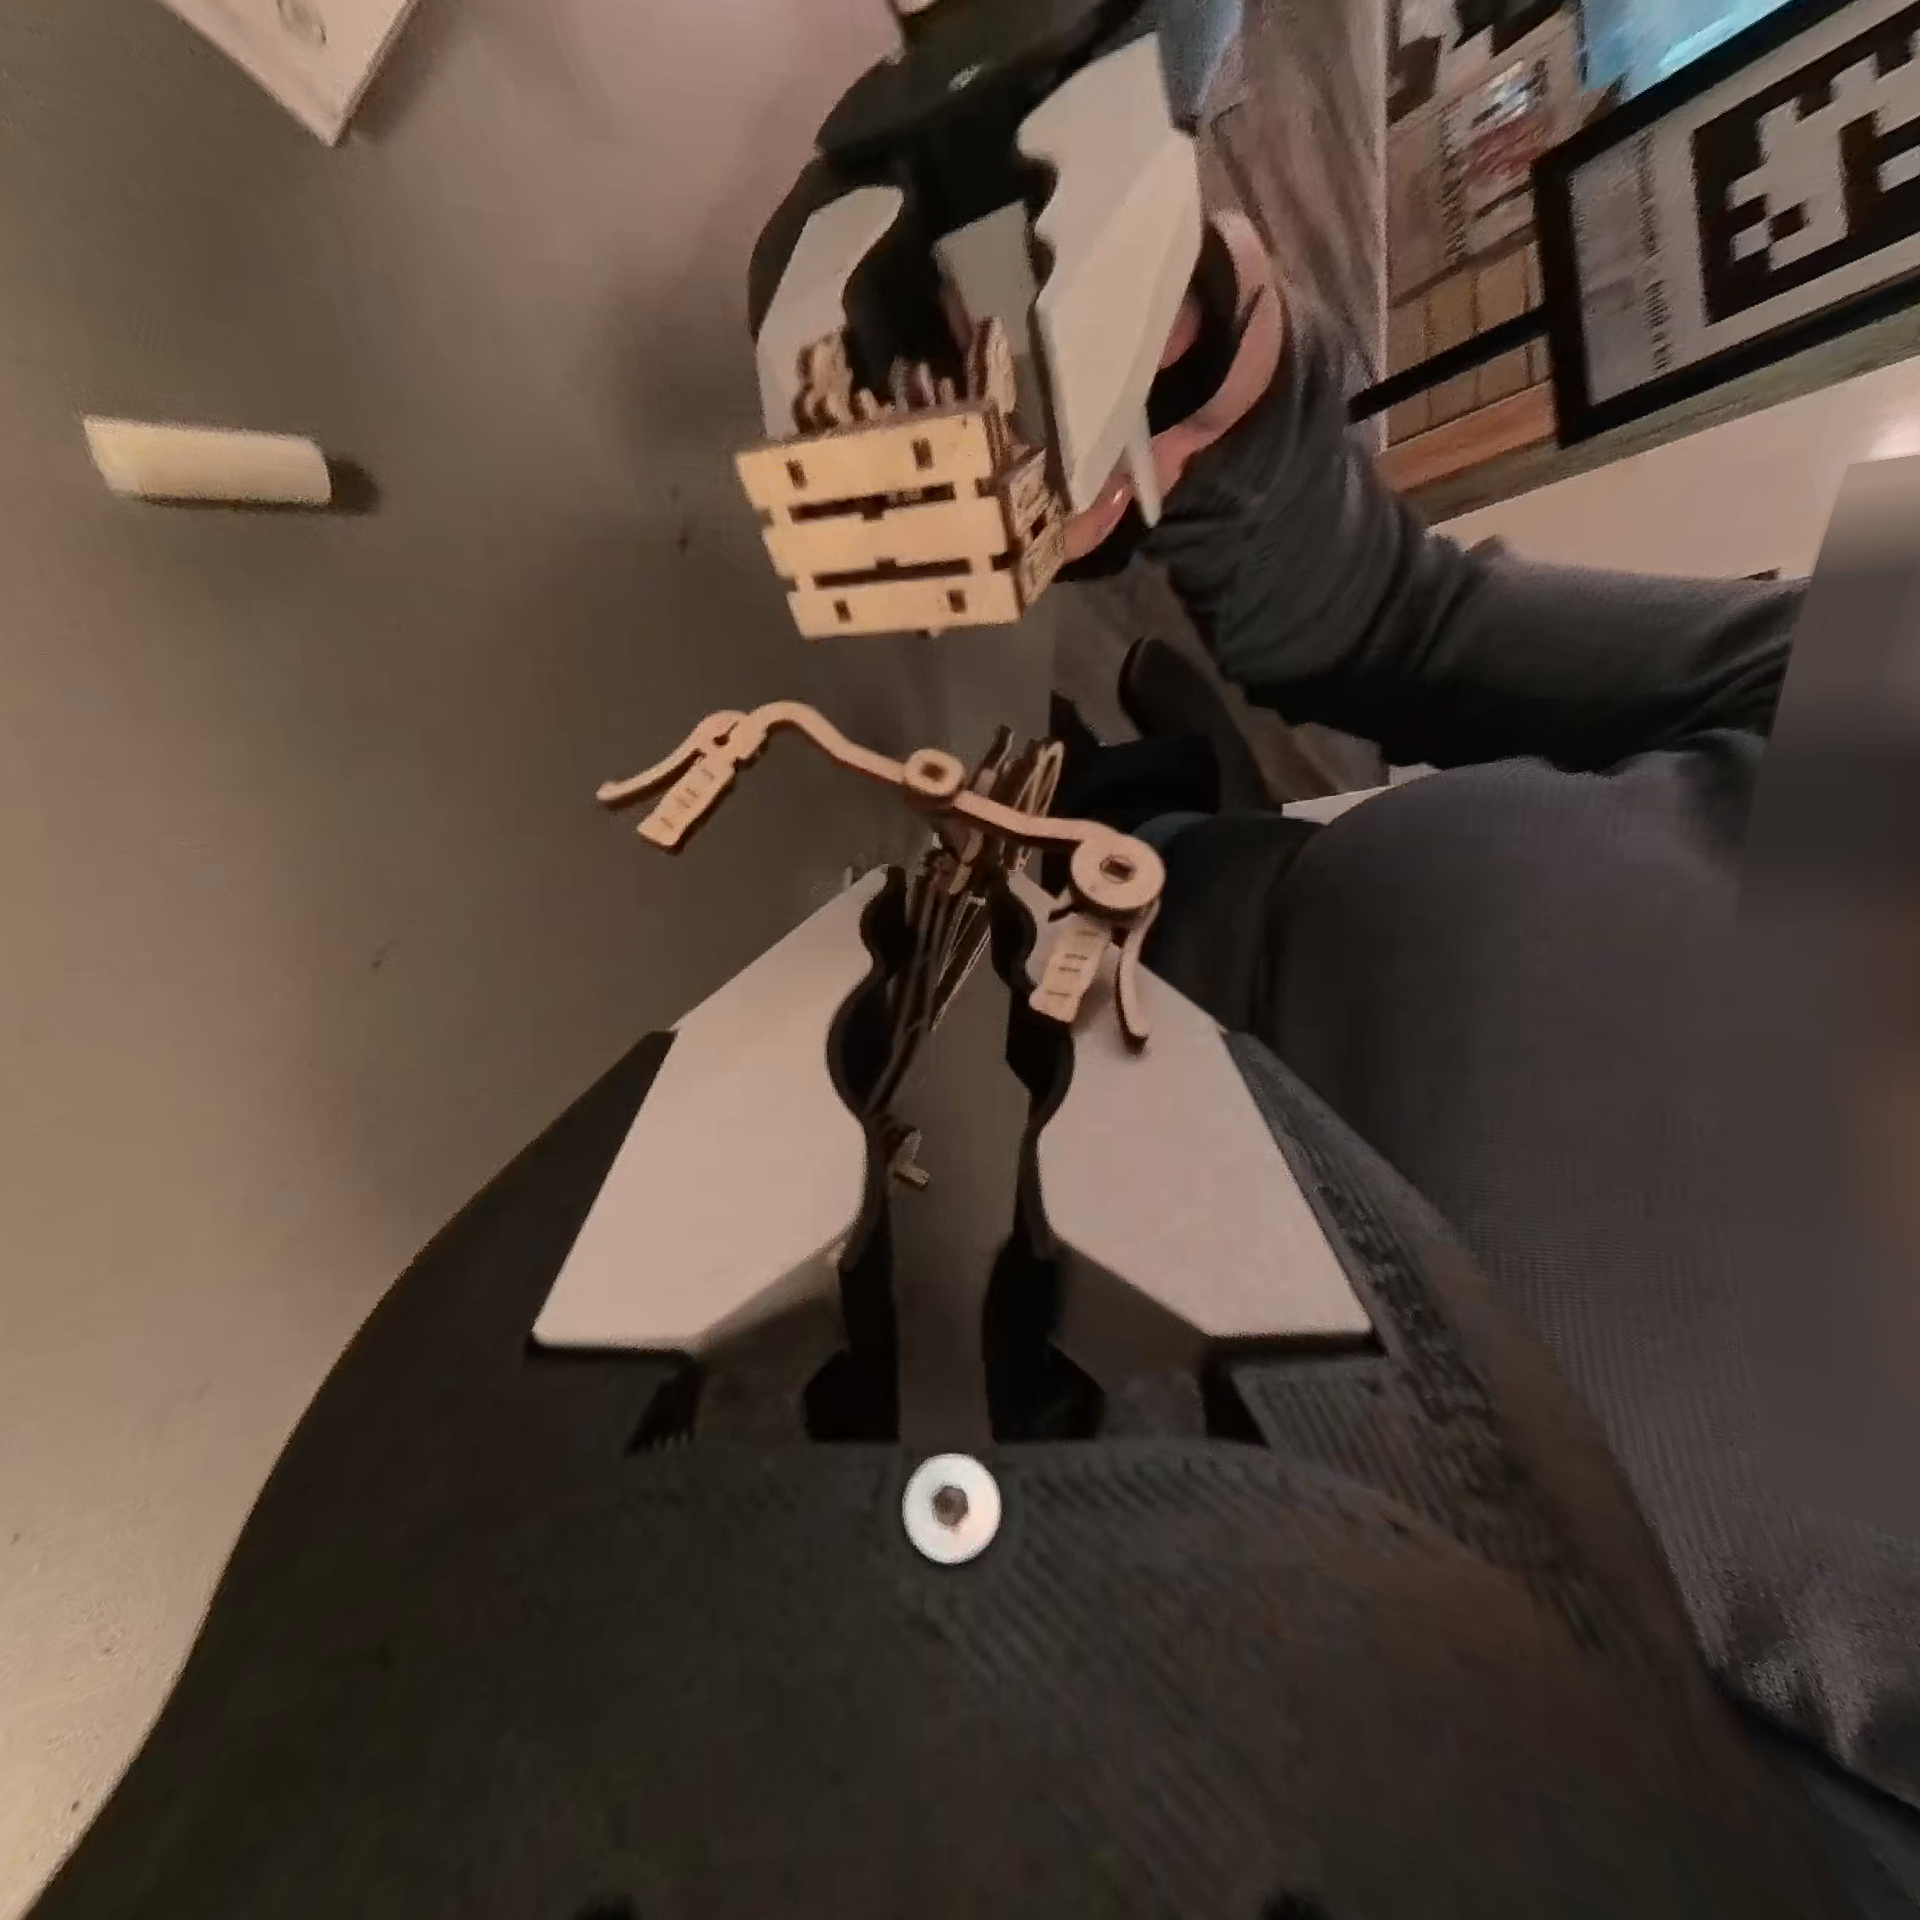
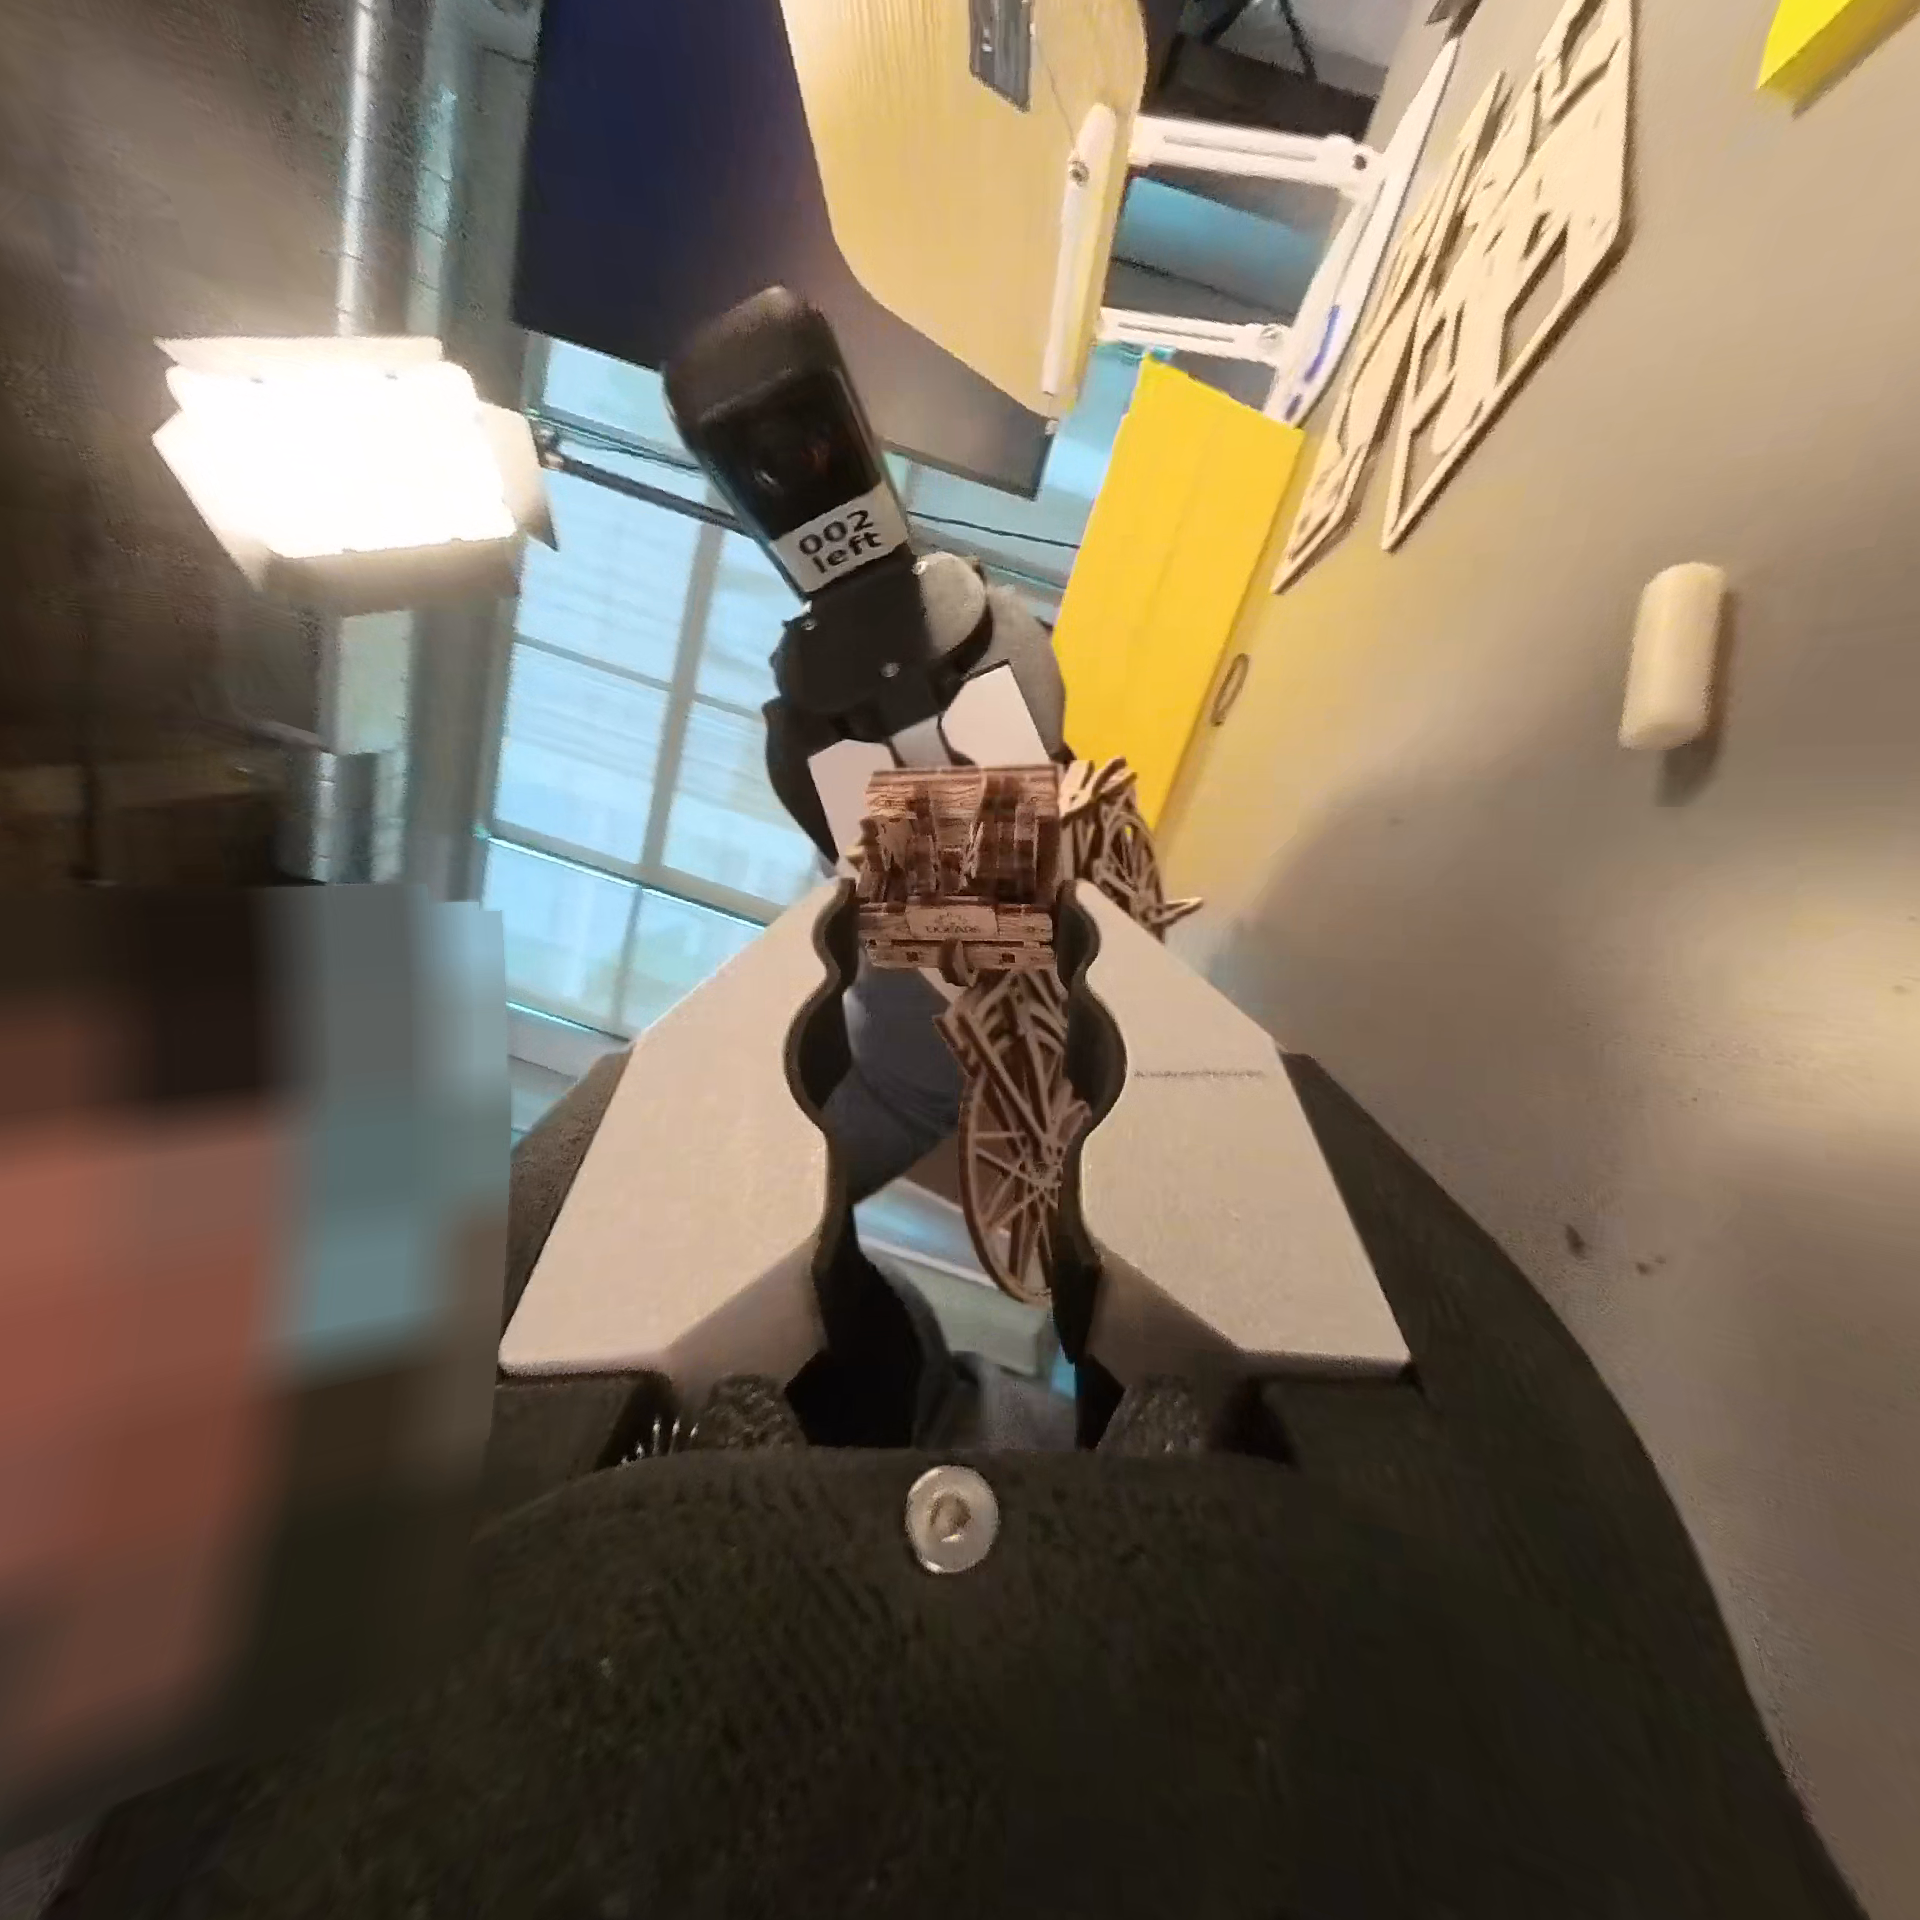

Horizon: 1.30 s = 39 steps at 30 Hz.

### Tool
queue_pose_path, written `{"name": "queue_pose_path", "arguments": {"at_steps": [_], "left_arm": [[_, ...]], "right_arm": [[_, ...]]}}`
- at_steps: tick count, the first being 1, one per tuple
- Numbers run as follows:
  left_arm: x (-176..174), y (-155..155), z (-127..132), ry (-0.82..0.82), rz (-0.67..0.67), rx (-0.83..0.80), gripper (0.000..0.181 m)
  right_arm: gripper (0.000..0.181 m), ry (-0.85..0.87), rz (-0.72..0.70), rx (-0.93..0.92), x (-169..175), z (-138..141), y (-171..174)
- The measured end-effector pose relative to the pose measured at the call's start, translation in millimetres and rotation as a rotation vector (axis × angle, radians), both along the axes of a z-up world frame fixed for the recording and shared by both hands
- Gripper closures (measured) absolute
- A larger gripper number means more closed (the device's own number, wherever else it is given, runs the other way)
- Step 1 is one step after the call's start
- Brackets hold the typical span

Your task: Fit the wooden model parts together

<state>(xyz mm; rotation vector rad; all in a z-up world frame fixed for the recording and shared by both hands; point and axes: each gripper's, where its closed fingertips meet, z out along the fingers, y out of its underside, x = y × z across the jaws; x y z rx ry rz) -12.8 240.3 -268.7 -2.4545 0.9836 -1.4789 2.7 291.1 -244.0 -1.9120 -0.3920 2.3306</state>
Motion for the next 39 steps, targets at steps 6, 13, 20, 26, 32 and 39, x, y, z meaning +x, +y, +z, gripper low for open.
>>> {"name": "queue_pose_path", "arguments": {"at_steps": [6,13,20,26,32,39], "left_arm": [[3.2,11.8,20.6,-0.053,0.05,-0.027,0.167],[1.8,18.4,24.4,-0.001,0.074,-0.054,0.167],[3.5,18.2,26.3,0.017,0.06,-0.084,0.167],[5.0,16.4,26.5,0.004,0.041,-0.129,0.167],[1.6,16.5,21.3,-0.009,0.028,-0.21,0.167],[-4.6,22.8,5.3,0.001,0.041,-0.311,0.167]], "right_arm": [[0.145,0.041,0.042,-0.076,-2.3,10.3,3.3],[0.146,-0.011,0.044,0.025,-4.1,13.6,1.8],[0.146,-0.071,0.049,0.107,-5.2,12.5,-0.1],[0.146,-0.111,0.059,0.127,-6.3,12.0,-1.7],[0.145,-0.206,0.096,0.151,-8.2,8.6,-1.3],[0.145,-0.309,0.145,0.149,-10.8,-1.2,4.1]]}}
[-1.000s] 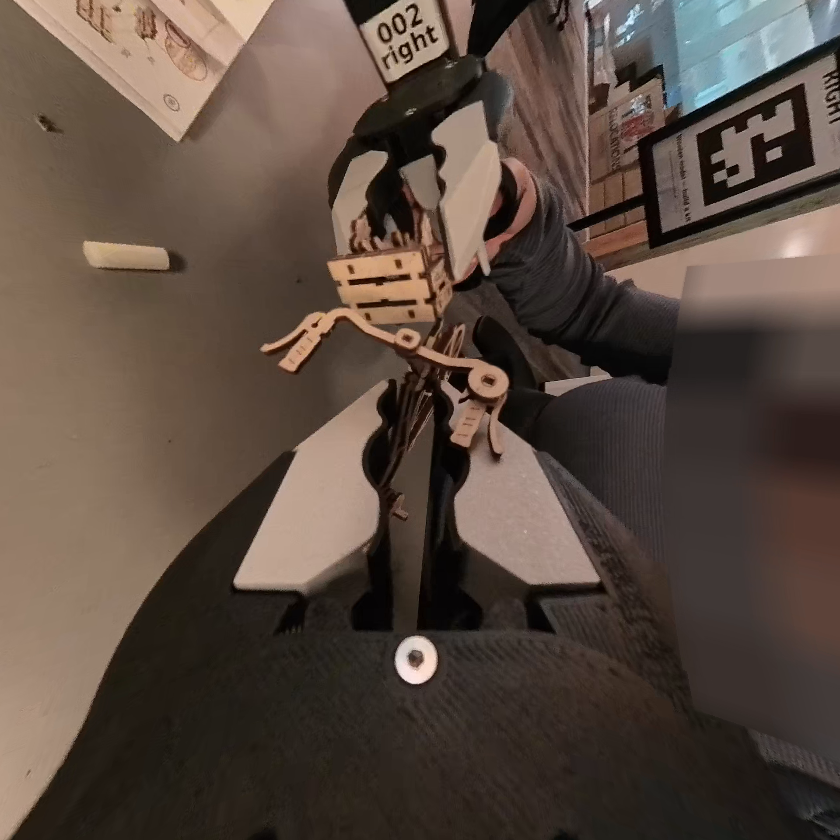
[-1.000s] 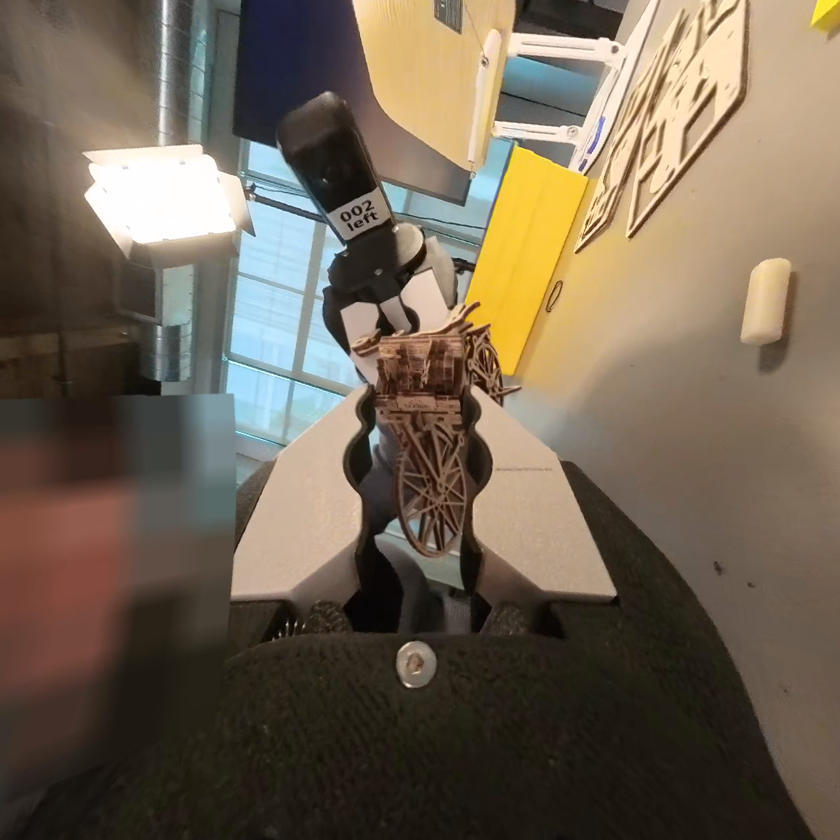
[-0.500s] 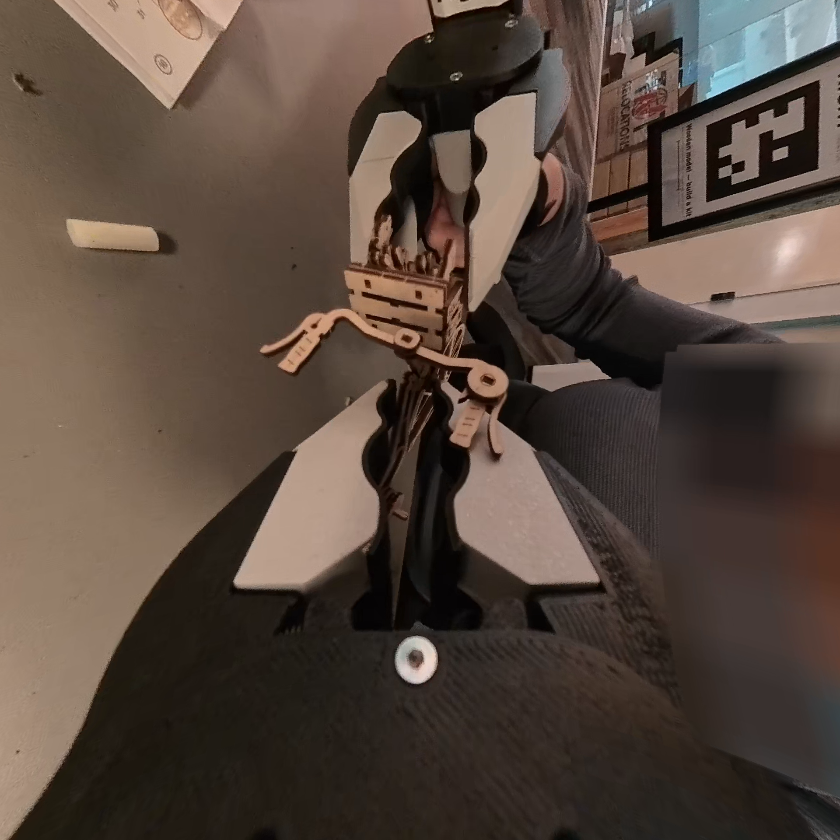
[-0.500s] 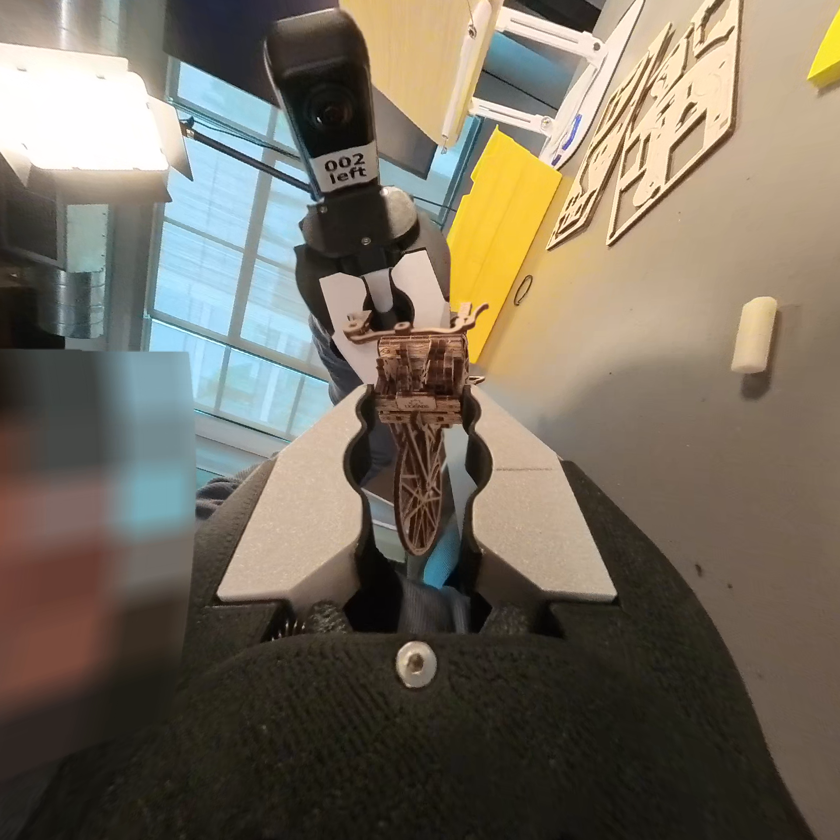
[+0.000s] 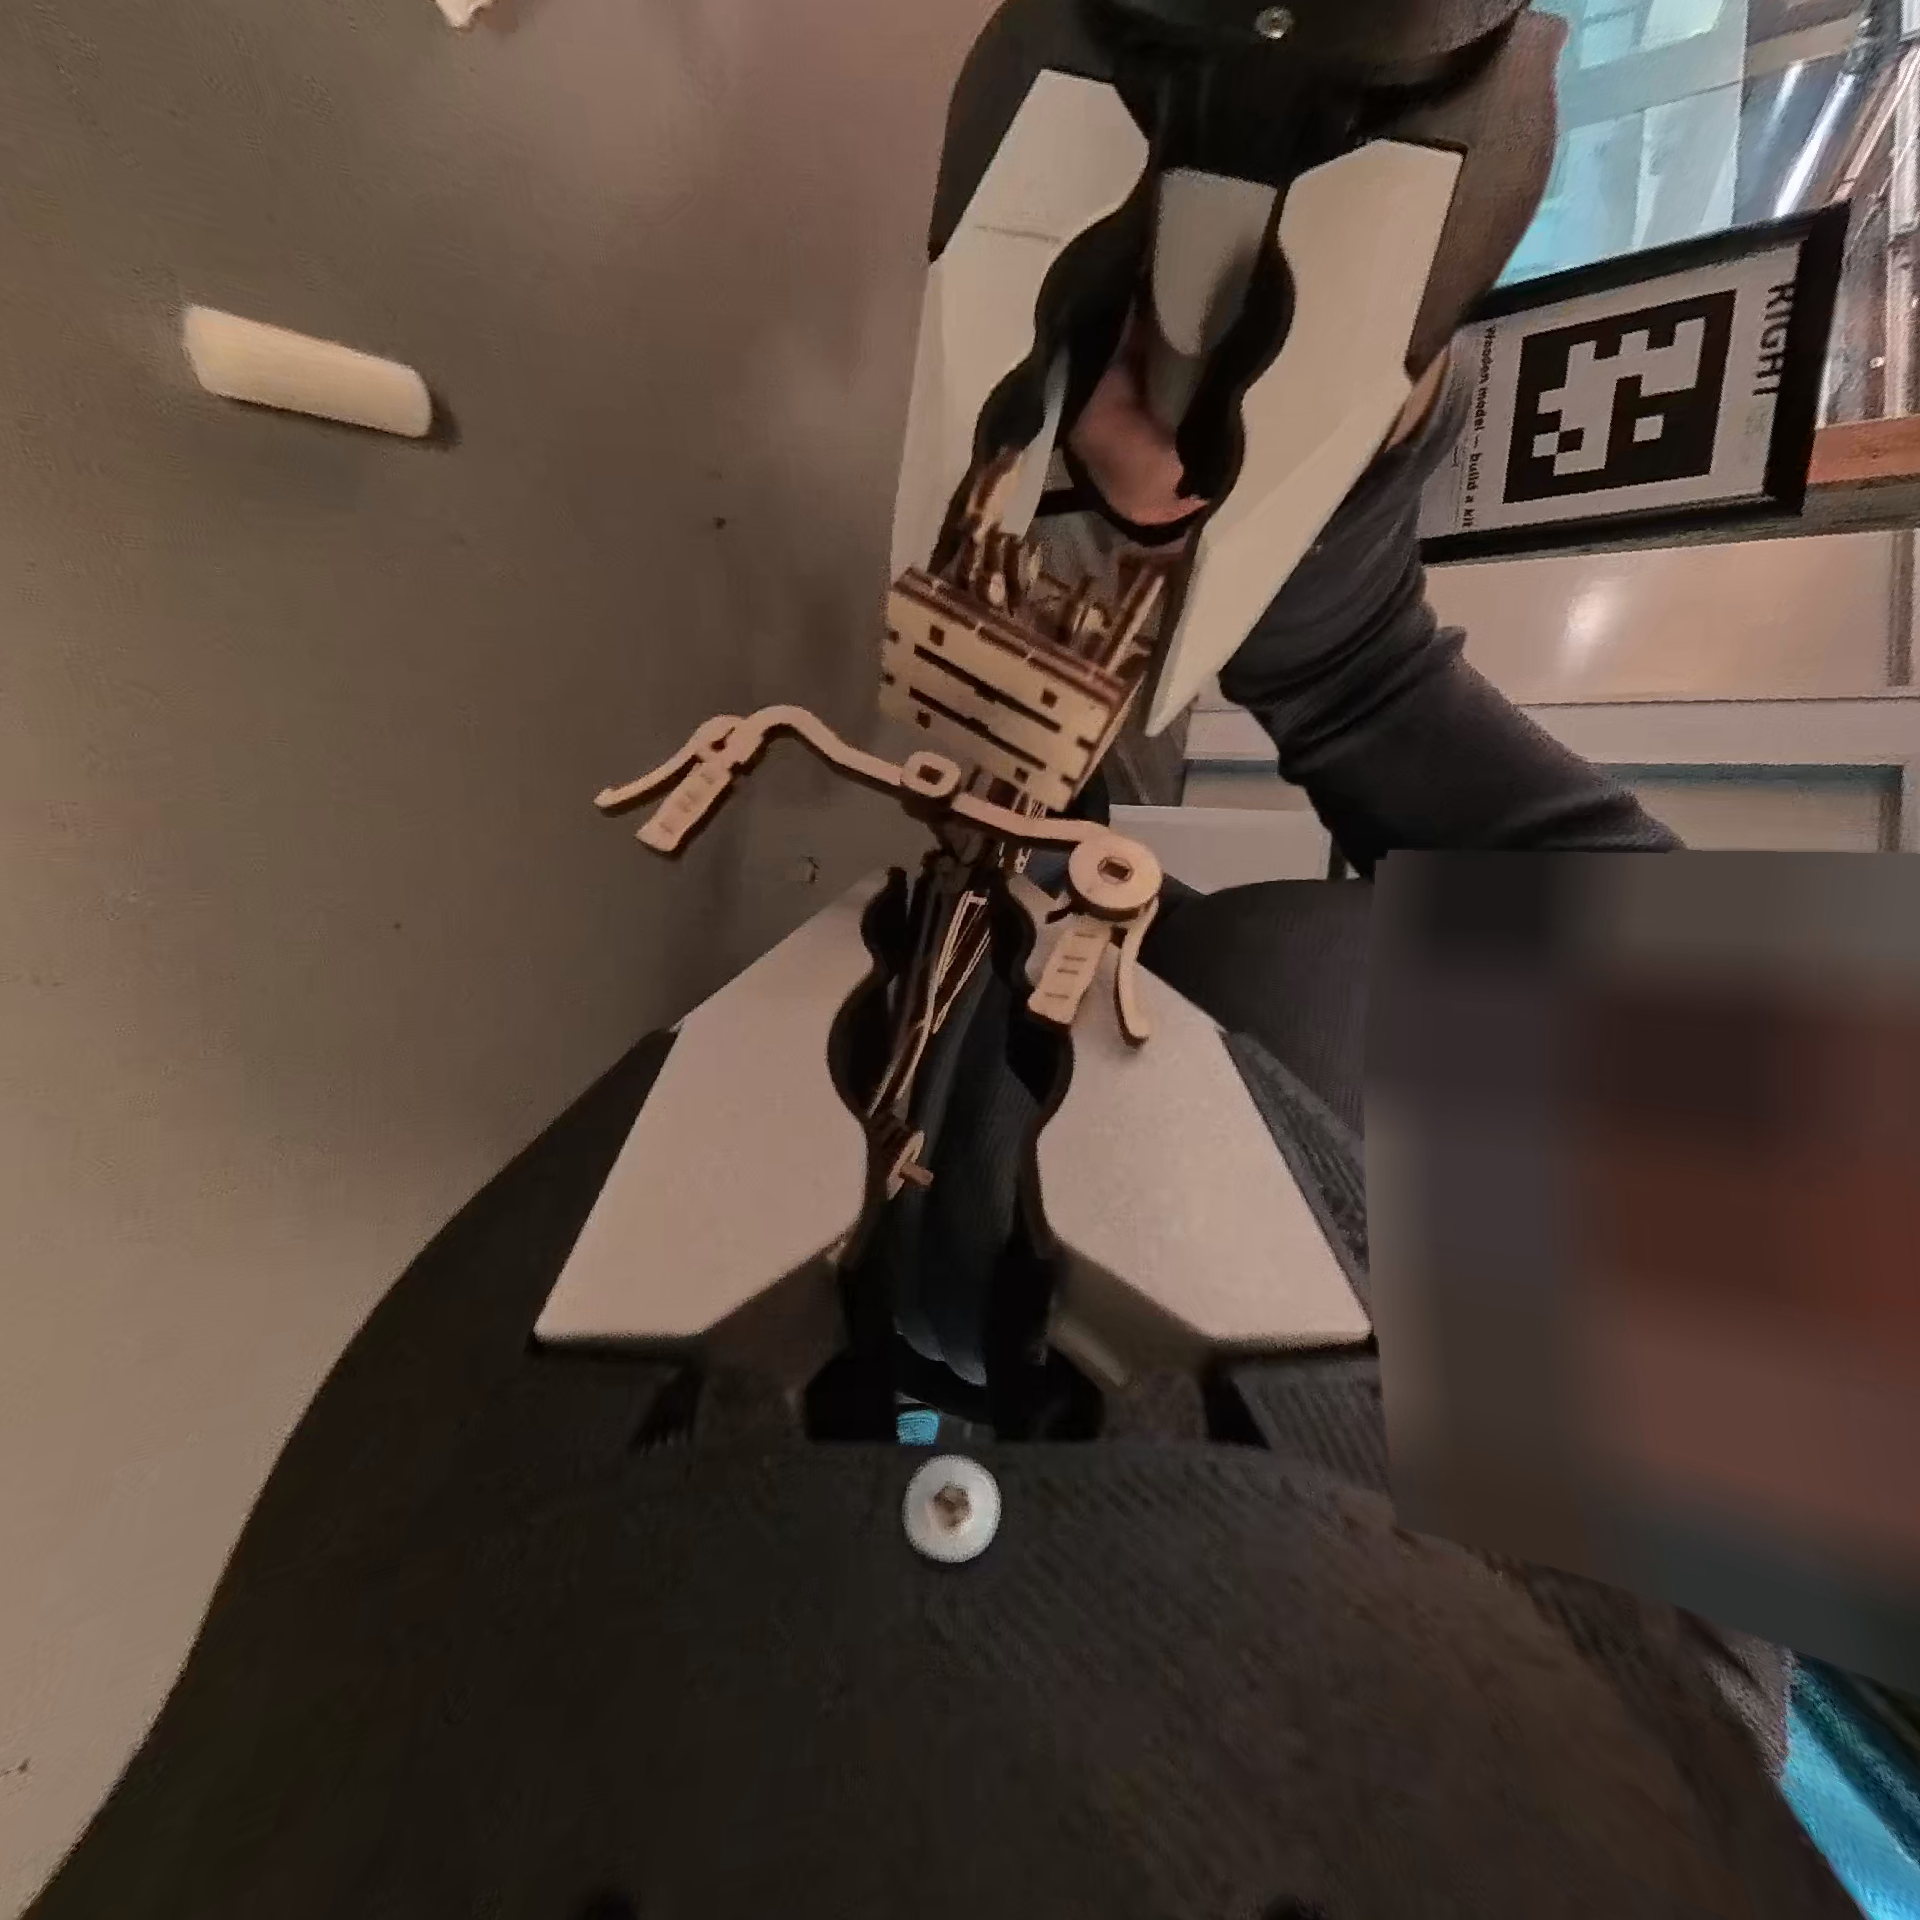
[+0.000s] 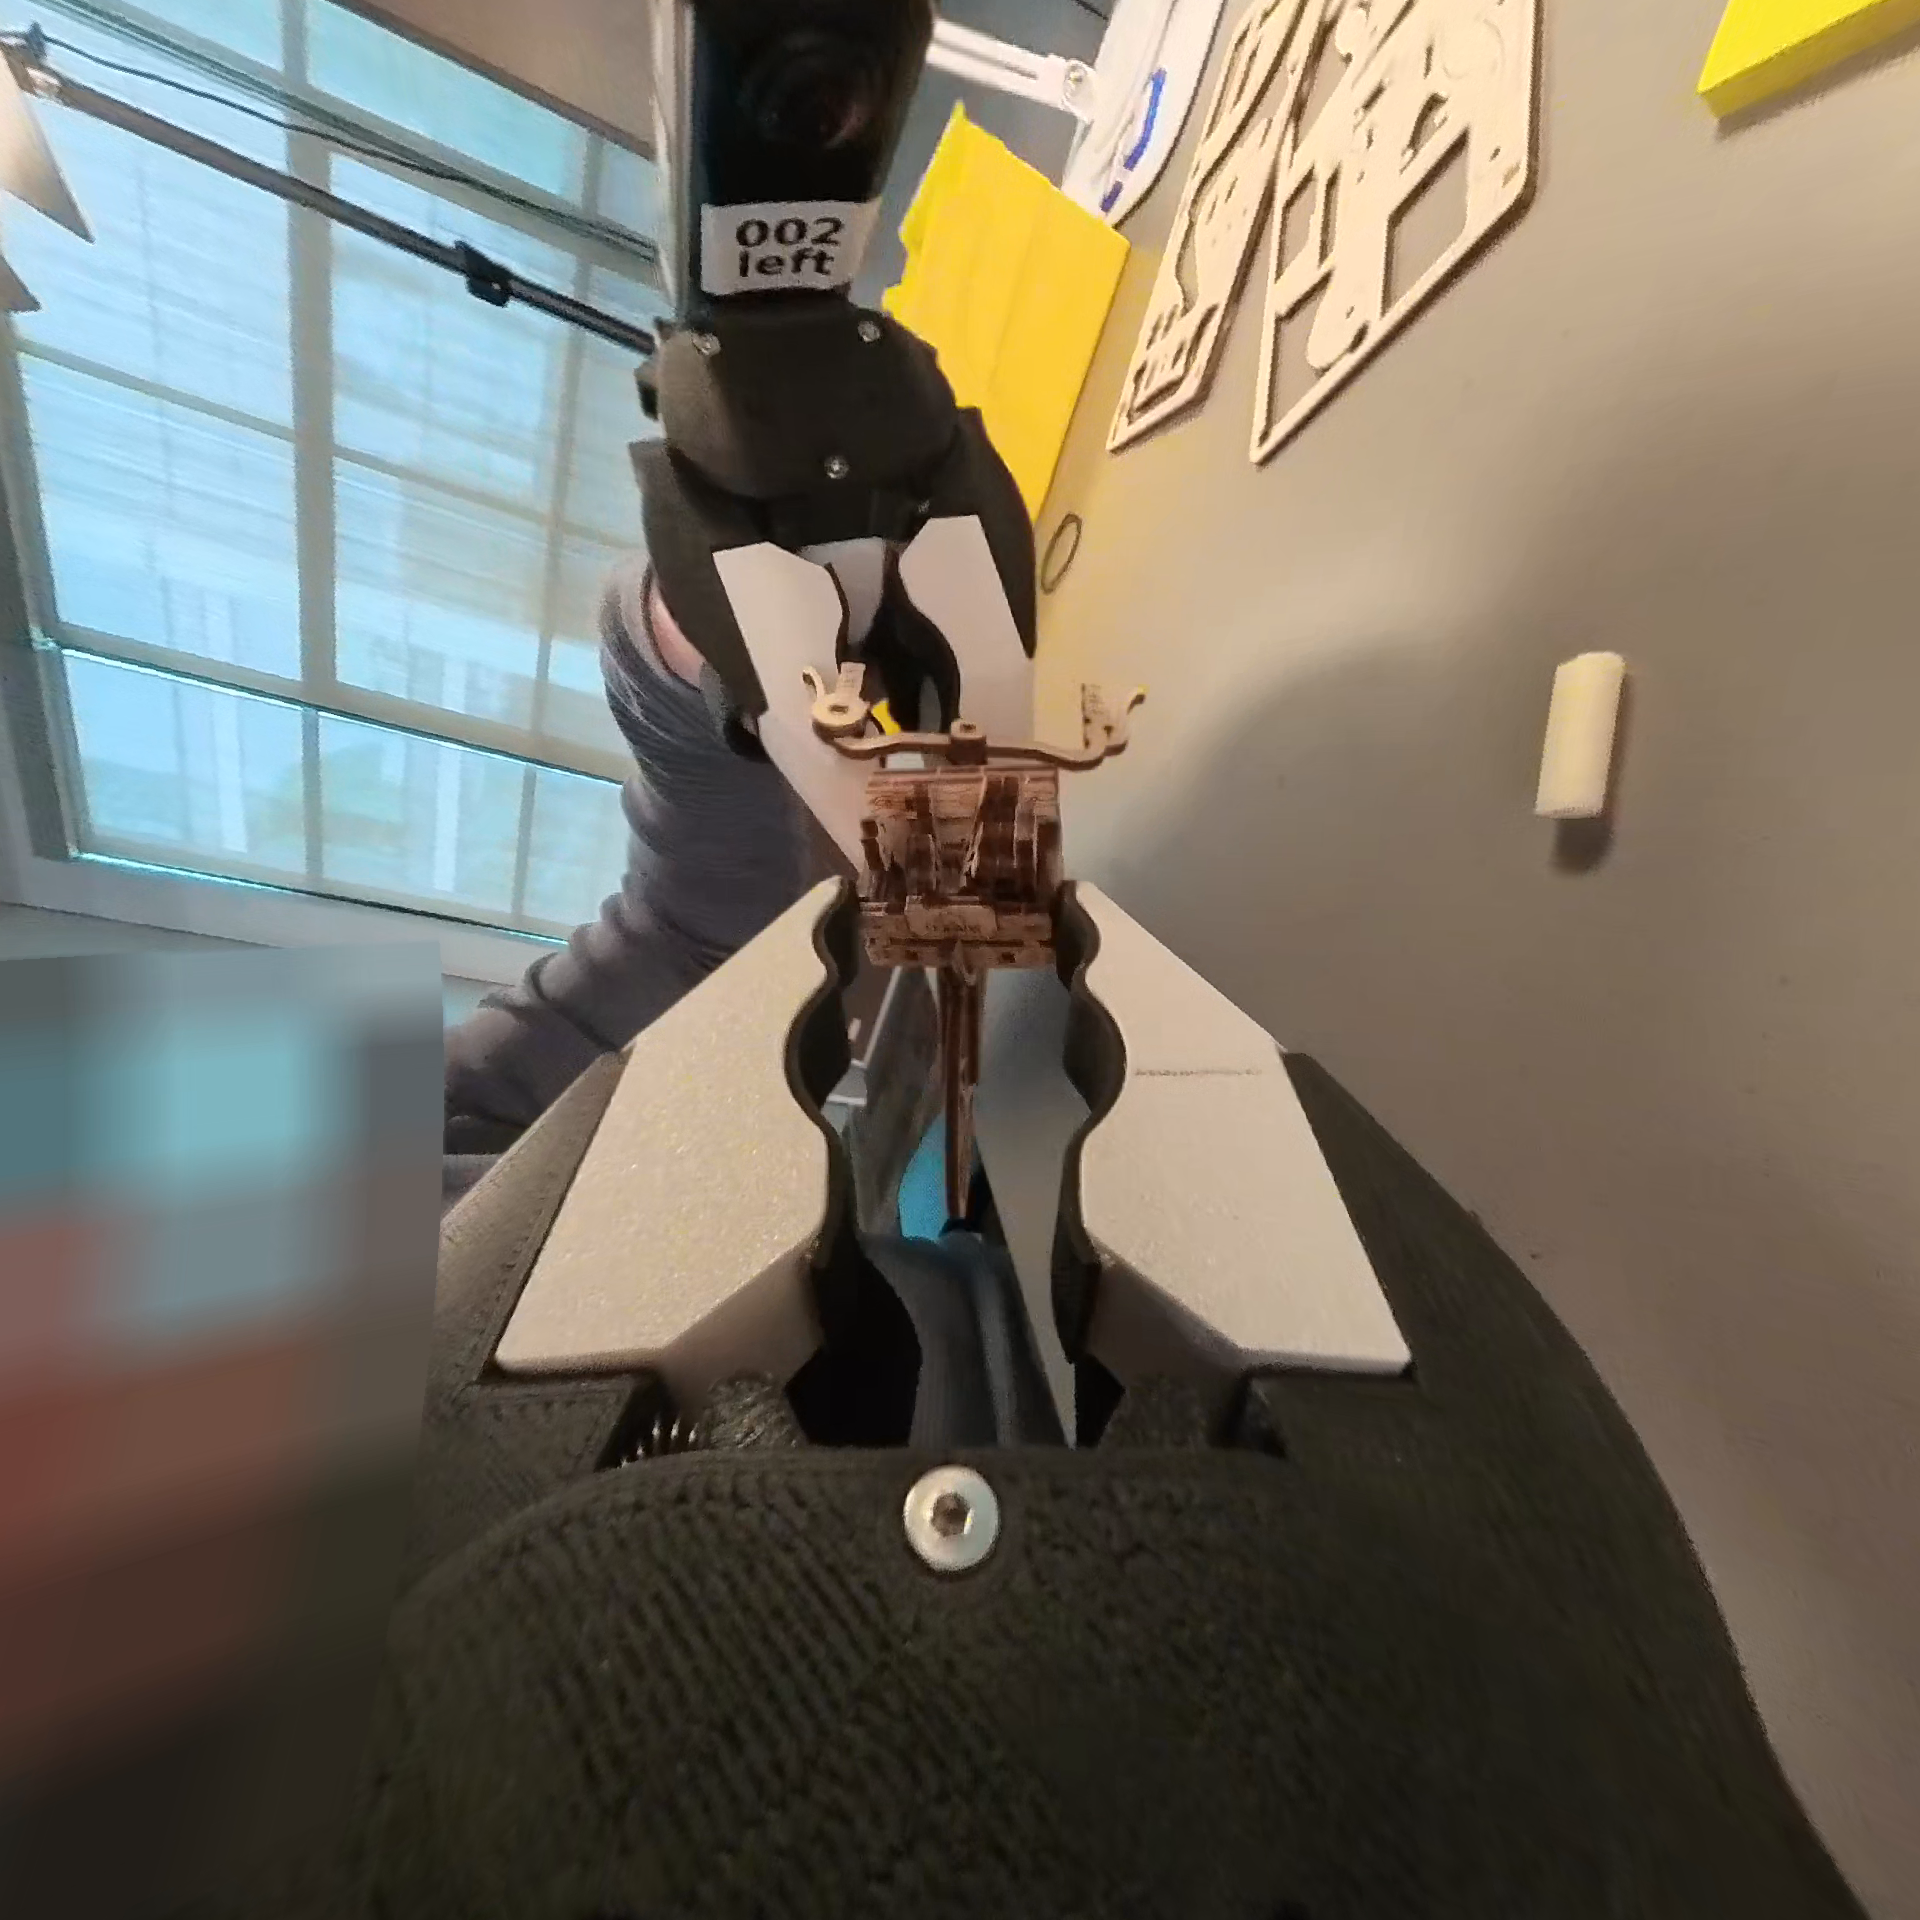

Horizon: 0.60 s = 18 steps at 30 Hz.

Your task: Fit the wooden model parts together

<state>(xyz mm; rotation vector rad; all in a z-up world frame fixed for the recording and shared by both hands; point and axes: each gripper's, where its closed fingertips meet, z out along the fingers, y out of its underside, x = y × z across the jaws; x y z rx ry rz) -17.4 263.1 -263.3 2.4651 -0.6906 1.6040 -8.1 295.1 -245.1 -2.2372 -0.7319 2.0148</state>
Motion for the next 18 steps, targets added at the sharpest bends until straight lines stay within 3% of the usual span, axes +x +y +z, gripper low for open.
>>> {"name": "queue_pose_path", "arguments": {"at_steps": [18], "left_arm": [[-0.5,4.6,-10.1,-0.009,0.006,-0.096,0.167]], "right_arm": [[0.145,-0.021,0.005,-0.074,-3.7,-17.2,3.1]]}}
